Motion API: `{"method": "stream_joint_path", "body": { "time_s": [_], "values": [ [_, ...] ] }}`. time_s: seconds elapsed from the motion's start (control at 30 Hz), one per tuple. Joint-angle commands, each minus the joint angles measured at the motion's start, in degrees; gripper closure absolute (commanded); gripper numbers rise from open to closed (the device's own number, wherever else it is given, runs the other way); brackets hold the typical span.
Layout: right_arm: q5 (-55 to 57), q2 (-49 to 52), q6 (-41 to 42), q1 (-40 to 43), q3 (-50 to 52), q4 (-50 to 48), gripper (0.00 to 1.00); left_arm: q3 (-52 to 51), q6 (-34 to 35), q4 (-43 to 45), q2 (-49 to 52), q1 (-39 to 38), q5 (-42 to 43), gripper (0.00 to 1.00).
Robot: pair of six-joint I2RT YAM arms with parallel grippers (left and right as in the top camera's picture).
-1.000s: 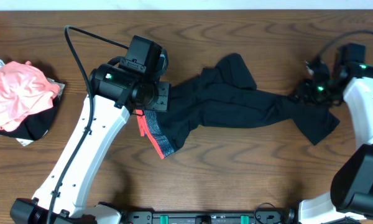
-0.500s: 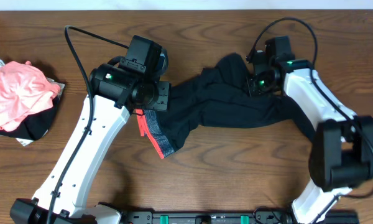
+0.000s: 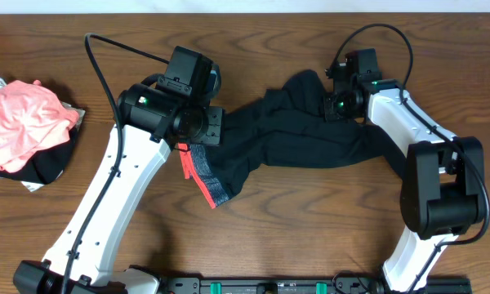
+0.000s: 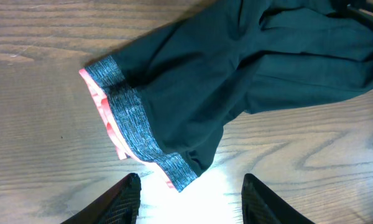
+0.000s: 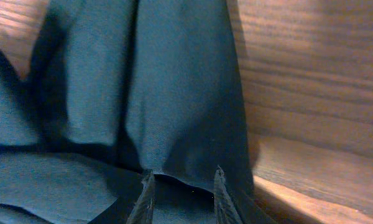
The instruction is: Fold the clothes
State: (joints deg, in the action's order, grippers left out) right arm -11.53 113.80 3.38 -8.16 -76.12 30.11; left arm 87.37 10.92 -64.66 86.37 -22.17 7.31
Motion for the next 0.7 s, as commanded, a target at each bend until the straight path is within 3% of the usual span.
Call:
{"method": "stream_joint_path", "body": {
  "time_s": [0.0, 0.23, 0.37, 0.67],
  "values": [
    [0.59, 2.8, 2.32, 0.22, -0.63, 0.13, 0.7, 1.03, 0.35, -0.22, -0.63, 0.24, -0.24, 0.47],
    [1.55, 6.64, 2.82, 0.37, -0.63, 1.62, 0.72, 1.01, 0.35, -0.22, -0.63, 0.24, -0.24, 0.47],
    [12.5, 7.08, 6.67, 1.86, -0.66, 3.58, 0.73, 1.01, 0.37, -0.22, -0.63, 0.24, -0.24, 0.47],
    [21.18, 6.95, 10.95, 16.35, -1.25, 6.43, 0.73, 1.01, 0.37, -0.26, -0.63, 0.24, -0.24, 0.47]
  ]
}}
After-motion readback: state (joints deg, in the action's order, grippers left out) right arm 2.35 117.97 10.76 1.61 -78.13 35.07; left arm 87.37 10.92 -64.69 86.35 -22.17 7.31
